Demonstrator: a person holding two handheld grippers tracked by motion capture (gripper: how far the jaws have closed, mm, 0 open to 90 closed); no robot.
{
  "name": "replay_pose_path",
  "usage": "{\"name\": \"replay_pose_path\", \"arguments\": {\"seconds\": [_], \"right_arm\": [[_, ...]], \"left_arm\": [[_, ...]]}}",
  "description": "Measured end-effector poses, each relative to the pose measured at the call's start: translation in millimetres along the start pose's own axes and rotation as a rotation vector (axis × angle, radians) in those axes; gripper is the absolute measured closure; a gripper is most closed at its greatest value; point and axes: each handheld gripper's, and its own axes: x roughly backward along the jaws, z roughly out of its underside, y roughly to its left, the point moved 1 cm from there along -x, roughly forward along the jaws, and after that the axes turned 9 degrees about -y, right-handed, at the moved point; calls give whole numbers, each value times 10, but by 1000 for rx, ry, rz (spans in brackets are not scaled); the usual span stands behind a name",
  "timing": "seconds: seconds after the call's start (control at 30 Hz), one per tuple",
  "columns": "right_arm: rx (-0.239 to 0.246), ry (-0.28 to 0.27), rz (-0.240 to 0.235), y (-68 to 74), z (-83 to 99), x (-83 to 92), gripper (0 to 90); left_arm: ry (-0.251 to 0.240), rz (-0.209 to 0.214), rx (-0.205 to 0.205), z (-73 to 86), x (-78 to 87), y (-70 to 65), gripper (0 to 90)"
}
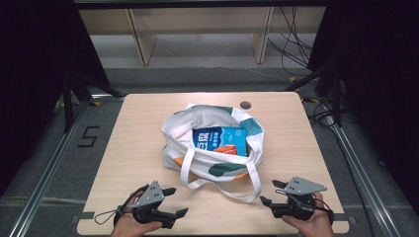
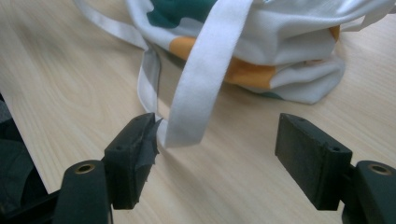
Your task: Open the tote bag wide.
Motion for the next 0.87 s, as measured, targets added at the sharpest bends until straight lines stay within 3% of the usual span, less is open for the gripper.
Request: {"name": "replay_pose_path", "arguments": {"seconds": [0.13, 0.17, 0.23, 0.27, 0.3, 0.37, 0.6, 0.7, 0.77, 0.8, 0.87], "right_arm": [[-10, 20, -10, 52, 64, 5, 306], [20, 27, -11, 50, 90, 6, 306], [19, 32, -11, 62, 107, 3, 306], [15, 43, -13, 73, 118, 8, 306], [28, 48, -12, 74, 130, 7, 306], [17, 61, -21, 96, 155, 10, 306], [12, 88, -30, 118, 221, 4, 306], [22, 75, -27, 104, 216, 4, 306], [21, 77, -24, 102, 217, 5, 306], [25, 74, -24, 97, 217, 3, 306], [25, 74, -24, 92, 219, 1, 306]], "left_arm": [[2, -13, 9, 27, 36, -7, 231], [6, -22, 8, 37, 42, -3, 231], [19, -29, -5, 57, 48, 10, 231], [-6, -25, 14, 73, 35, -5, 231], [13, -23, 16, 82, 40, 2, 231], [13, -27, -1, 98, 30, 12, 231], [25, -29, 4, 133, -8, 2, 231], [24, -25, 9, 135, -15, -5, 231], [21, -19, -14, 131, -17, 11, 231], [23, -28, 18, 138, -17, -6, 231], [30, -33, 3, 140, -13, 1, 231]]}}
